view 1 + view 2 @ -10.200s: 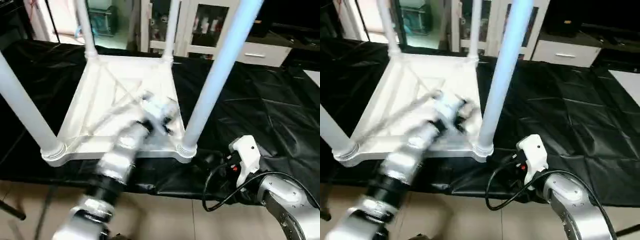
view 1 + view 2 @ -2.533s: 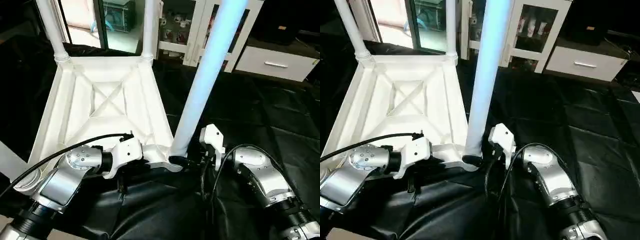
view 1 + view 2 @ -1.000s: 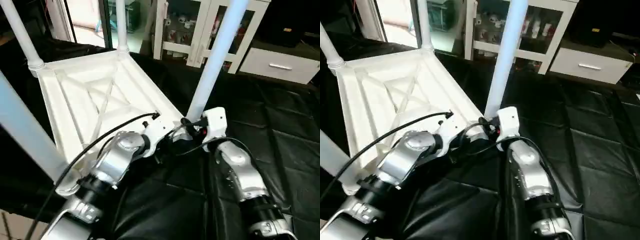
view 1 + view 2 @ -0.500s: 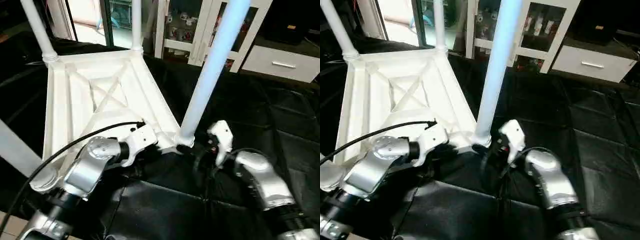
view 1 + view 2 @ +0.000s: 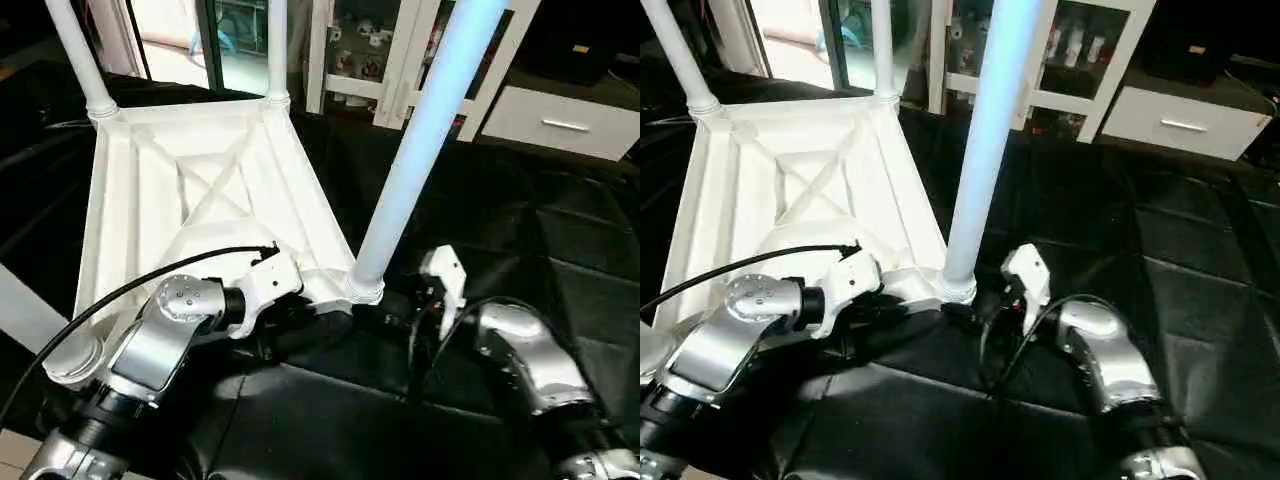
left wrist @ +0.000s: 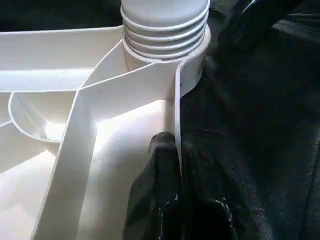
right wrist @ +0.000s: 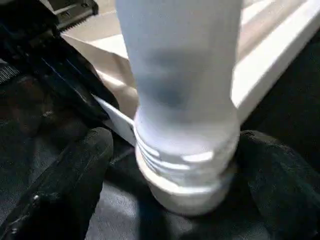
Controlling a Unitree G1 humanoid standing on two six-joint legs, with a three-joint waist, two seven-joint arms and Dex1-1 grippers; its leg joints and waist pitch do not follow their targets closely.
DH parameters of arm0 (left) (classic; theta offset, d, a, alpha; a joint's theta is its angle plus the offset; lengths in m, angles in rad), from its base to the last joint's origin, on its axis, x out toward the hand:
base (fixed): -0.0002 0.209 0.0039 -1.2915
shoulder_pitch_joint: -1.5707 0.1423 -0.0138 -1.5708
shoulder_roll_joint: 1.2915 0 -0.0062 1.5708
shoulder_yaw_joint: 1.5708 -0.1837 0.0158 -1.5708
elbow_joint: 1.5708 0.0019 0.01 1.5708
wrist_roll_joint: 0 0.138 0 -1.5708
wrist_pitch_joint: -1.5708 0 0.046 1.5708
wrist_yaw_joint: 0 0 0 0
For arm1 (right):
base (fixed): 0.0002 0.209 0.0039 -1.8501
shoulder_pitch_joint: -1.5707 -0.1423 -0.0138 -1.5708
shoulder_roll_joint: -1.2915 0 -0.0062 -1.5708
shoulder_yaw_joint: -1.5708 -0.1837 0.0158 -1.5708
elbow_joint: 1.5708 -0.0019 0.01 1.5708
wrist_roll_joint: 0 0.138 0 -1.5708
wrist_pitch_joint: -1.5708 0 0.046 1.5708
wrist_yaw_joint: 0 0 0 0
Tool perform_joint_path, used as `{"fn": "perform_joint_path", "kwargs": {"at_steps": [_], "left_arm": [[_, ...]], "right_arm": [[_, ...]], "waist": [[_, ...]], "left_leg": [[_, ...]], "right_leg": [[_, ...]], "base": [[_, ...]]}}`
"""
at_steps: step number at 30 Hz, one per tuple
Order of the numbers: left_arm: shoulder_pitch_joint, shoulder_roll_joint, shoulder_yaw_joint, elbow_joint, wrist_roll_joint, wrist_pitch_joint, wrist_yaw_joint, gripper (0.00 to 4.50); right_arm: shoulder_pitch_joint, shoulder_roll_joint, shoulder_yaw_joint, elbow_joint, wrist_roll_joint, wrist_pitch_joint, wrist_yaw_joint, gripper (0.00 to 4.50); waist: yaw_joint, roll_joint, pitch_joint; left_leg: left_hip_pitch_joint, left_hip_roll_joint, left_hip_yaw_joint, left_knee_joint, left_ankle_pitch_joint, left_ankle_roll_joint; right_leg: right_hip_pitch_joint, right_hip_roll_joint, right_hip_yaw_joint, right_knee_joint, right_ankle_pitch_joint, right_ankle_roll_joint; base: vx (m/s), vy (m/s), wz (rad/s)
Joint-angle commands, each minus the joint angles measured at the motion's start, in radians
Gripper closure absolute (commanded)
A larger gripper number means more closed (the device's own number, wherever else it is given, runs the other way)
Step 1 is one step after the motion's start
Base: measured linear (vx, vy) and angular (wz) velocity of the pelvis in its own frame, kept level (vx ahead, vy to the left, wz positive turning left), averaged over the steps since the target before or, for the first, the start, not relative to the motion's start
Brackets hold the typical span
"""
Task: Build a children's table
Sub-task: Rotate leg to tighten
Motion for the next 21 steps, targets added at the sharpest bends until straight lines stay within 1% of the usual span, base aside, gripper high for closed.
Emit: {"fn": "perform_joint_path", "kwargs": {"at_steps": [1,4,5,6,7,8,10,11,12,13,14,15,16,17,20,21], "left_arm": [[0.036,-0.022,-0.03,0.013,-0.058,-0.003,-0.028,4.5],[0.037,-0.021,-0.033,0.009,-0.059,0.0,-0.032,4.5],[0.037,-0.021,-0.033,0.009,-0.059,0.0,-0.032,4.5],[0.038,-0.02,-0.035,0.007,-0.058,0.001,-0.036,4.5],[0.039,-0.02,-0.035,0.006,-0.057,0.001,-0.037,4.5],[0.039,-0.02,-0.035,0.006,-0.057,0.001,-0.037,4.5],[0.039,-0.02,-0.036,0.005,-0.056,0.002,-0.039,4.5],[0.039,-0.02,-0.036,0.005,-0.056,0.002,-0.039,4.5],[0.039,-0.02,-0.036,0.004,-0.056,0.003,-0.04,4.5],[0.039,-0.02,-0.036,0.004,-0.056,0.003,-0.04,4.5],[0.041,-0.02,-0.04,0.002,-0.055,0.003,-0.042,4.5],[0.042,-0.02,-0.04,0.001,-0.055,0.003,-0.043,4.5],[0.042,-0.02,-0.042,0.001,-0.055,0.004,-0.044,4.5],[0.042,-0.019,-0.042,0.001,-0.054,0.004,-0.045,4.5],[0.042,-0.018,-0.043,0.0,-0.053,0.005,-0.046,4.5],[0.042,-0.018,-0.043,0.0,-0.052,0.005,-0.047,4.5]], "right_arm": [[-0.019,0.001,-0.004,0.012,0.01,-0.017,0.011,0.34],[-0.038,0.014,-0.004,0.041,0.004,-0.023,0.0,0.34],[-0.038,0.014,-0.004,0.041,0.004,-0.023,0.0,0.34],[-0.057,0.027,-0.002,0.07,-0.004,-0.036,-0.009,0.34],[-0.062,0.032,-0.003,0.08,-0.009,-0.042,-0.009,0.34],[-0.062,0.032,-0.003,0.08,-0.009,-0.042,-0.009,0.34],[-0.072,0.036,0.0,0.103,-0.026,-0.05,-0.018,0.34],[-0.072,0.036,0.0,0.103,-0.026,-0.05,-0.018,0.34],[-0.077,0.037,0.001,0.114,-0.035,-0.054,-0.025,0.5],[-0.077,0.037,0.001,0.114,-0.035,-0.054,-0.025,0.6],[-0.084,0.041,-0.002,0.134,-0.04,-0.063,-0.032,0.71],[-0.085,0.042,-0.004,0.139,-0.04,-0.064,-0.034,0.71],[-0.087,0.043,-0.004,0.143,-0.04,-0.067,-0.032,0.94],[-0.088,0.042,-0.002,0.146,-0.042,-0.07,-0.029,1.05],[-0.094,0.043,0.001,0.161,-0.047,-0.084,-0.02,1.16],[-0.095,0.043,0.001,0.166,-0.048,-0.088,-0.019,1.31]], "waist": [[0.004,-0.016,-0.046],[0.004,-0.015,-0.044],[0.003,-0.015,-0.045],[0.004,-0.014,-0.046],[0.003,-0.015,-0.045],[0.004,-0.013,-0.046],[0.006,-0.013,-0.048],[0.006,-0.013,-0.049],[0.006,-0.014,-0.05],[0.006,-0.013,-0.05],[0.006,-0.015,-0.052],[0.006,-0.014,-0.052],[0.007,-0.014,-0.05],[0.008,-0.014,-0.051],[0.005,-0.013,-0.051],[0.005,-0.013,-0.051]], "left_leg": [[0.0,0.107,-0.037,-0.069,0.072,0.208],[0.0,0.107,-0.037,-0.068,0.063,0.205],[-0.002,0.106,-0.038,-0.069,0.053,0.199],[-0.001,0.106,-0.038,-0.069,0.048,0.193],[-0.002,0.106,-0.039,-0.07,0.046,0.191],[0.0,0.106,-0.038,-0.07,0.044,0.186],[0.002,0.107,-0.038,-0.069,0.065,0.189],[0.004,0.105,-0.037,-0.066,0.085,0.196],[0.004,0.104,-0.037,-0.065,0.101,0.205],[0.004,0.105,-0.036,-0.064,0.105,0.208],[0.003,0.104,-0.036,-0.063,0.112,0.213],[0.002,0.104,-0.036,-0.062,0.106,0.216],[0.002,0.105,-0.036,-0.064,0.09,0.213],[0.002,0.105,-0.037,-0.064,0.084,0.21],[0.002,0.106,-0.038,-0.065,0.074,0.201],[0.002,0.106,-0.038,-0.064,0.075,0.201]], "right_leg": [[0.046,-0.08,0.049,-0.039,-0.112,-0.335],[0.045,-0.082,0.05,-0.04,-0.126,-0.333],[0.047,-0.083,0.05,-0.04,-0.142,-0.33],[0.047,-0.082,0.05,-0.041,-0.149,-0.329],[0.047,-0.082,0.049,-0.041,-0.154,-0.329],[0.047,-0.082,0.049,-0.041,-0.156,-0.328],[0.047,-0.08,0.048,-0.036,-0.127,-0.331],[0.046,-0.079,0.048,-0.033,-0.101,-0.336],[0.046,-0.077,0.048,-0.03,-0.082,-0.339],[0.046,-0.078,0.047,-0.029,-0.078,-0.342],[0.048,-0.078,0.047,-0.028,-0.074,-0.346],[0.048,-0.08,0.047,-0.029,-0.081,-0.348],[0.048,-0.081,0.048,-0.032,-0.1,-0.346],[0.048,-0.081,0.048,-0.033,-0.108,-0.344],[0.048,-0.079,0.047,-0.032,-0.116,-0.342],[0.048,-0.079,0.047,-0.031,-0.11,-0.343]], "base": [[0.0,0.0,0.0],[0.0,0.0,0.0],[0.0,0.0,0.0],[0.0,0.0,0.0],[0.0,0.0,0.0],[0.0,0.0,0.0],[0.0,0.0,0.0],[0.0,0.0,0.0],[0.0,0.0,0.0],[0.0,0.0,0.0],[0.0,0.0,0.0],[0.0,0.0,0.0],[0.0,0.0,0.0],[0.0,0.0,0.0],[0.0,0.0,0.0],[0.0,0.0,0.0]]}}
